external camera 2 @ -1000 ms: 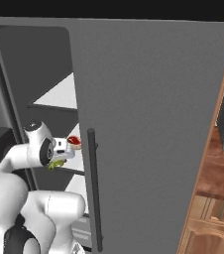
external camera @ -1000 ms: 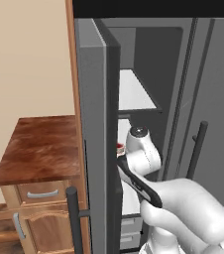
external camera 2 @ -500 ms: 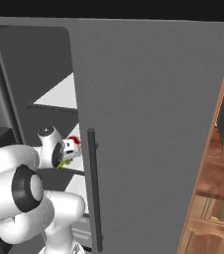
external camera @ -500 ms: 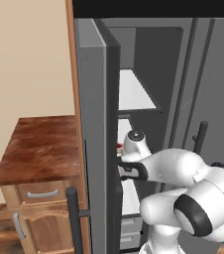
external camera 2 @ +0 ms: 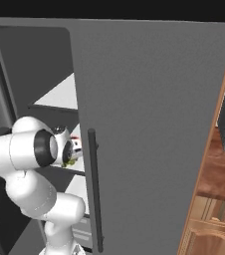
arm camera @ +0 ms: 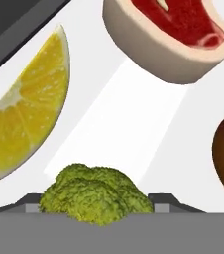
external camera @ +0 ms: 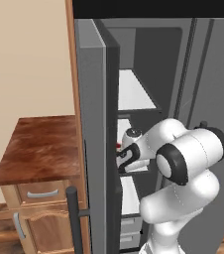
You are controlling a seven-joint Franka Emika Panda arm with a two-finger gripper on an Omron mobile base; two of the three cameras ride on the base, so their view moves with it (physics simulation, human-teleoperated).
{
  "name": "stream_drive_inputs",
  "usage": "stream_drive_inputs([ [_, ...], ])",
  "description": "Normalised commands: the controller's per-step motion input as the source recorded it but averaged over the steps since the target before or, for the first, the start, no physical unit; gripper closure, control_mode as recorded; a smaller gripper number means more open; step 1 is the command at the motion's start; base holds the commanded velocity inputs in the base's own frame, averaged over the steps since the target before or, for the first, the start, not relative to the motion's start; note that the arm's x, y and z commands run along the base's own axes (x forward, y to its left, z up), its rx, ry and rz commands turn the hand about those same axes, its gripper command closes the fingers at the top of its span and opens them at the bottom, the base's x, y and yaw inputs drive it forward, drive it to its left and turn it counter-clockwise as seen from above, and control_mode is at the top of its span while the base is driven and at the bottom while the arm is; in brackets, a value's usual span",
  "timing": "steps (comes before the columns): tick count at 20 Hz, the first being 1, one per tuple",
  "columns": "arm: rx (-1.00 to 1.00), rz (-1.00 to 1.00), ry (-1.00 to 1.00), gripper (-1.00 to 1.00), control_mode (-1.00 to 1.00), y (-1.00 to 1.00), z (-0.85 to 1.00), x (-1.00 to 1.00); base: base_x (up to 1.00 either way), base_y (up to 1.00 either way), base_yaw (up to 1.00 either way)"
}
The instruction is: Take the steak and broccoli from the highest rack and move them to the second highest rack where the mango and lemon wedge are located, to maximize freezer space. Close the freezer door after rearranging.
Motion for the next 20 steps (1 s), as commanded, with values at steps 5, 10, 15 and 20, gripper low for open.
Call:
stream_drive_inputs([
  [5,-0.05,0.0,0.05,1.0,-1.0,0.0,-0.53,0.34,0.0,0.0,0.0],
  [10,-0.04,0.0,0.0,1.0,-1.0,-0.01,-0.58,0.17,0.0,0.0,0.0],
  [15,-0.02,0.0,-0.03,-1.0,-1.0,-0.02,-0.53,0.07,0.0,0.0,0.0],
  [20,0.0,0.0,-0.17,-1.0,-1.0,-0.08,-0.17,-0.02,0.0,0.0,0.0],
])
